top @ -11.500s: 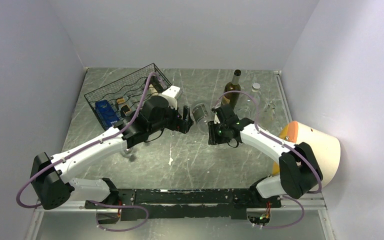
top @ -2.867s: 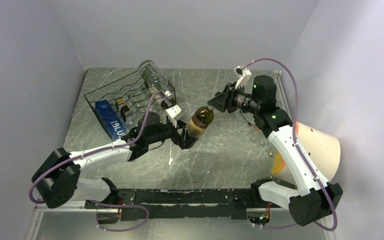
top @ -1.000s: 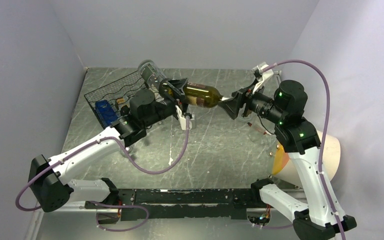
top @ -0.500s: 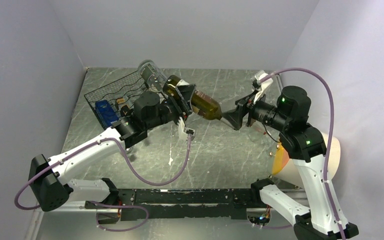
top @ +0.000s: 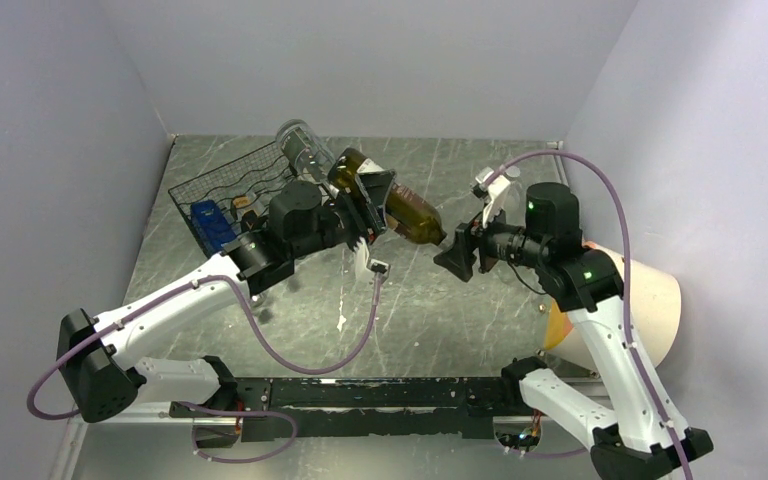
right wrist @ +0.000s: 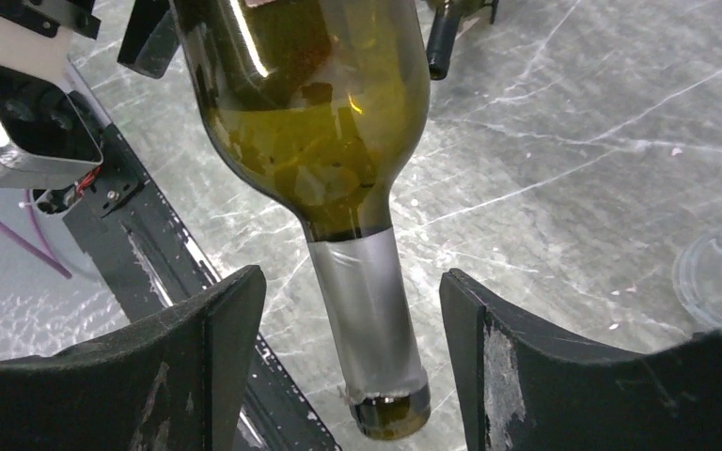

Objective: Put the wine bottle on the wine rack

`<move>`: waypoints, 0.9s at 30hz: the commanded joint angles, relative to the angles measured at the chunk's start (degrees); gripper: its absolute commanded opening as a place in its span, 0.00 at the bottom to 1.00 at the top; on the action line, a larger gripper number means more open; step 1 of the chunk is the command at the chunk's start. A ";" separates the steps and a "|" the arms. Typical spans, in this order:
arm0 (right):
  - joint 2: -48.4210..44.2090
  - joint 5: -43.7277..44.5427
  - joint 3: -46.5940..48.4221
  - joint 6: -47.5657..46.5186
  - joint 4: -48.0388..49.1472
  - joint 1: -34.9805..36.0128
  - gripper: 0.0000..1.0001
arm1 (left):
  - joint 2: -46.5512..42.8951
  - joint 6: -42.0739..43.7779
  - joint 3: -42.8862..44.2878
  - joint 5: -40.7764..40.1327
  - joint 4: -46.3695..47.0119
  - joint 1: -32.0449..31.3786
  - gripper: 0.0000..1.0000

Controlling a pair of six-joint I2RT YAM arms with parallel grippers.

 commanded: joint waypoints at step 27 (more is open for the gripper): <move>8.31 10.83 -2.09 9.09 7.46 13.38 0.07 | -1.71 0.20 5.26 0.29 6.59 -1.33 0.07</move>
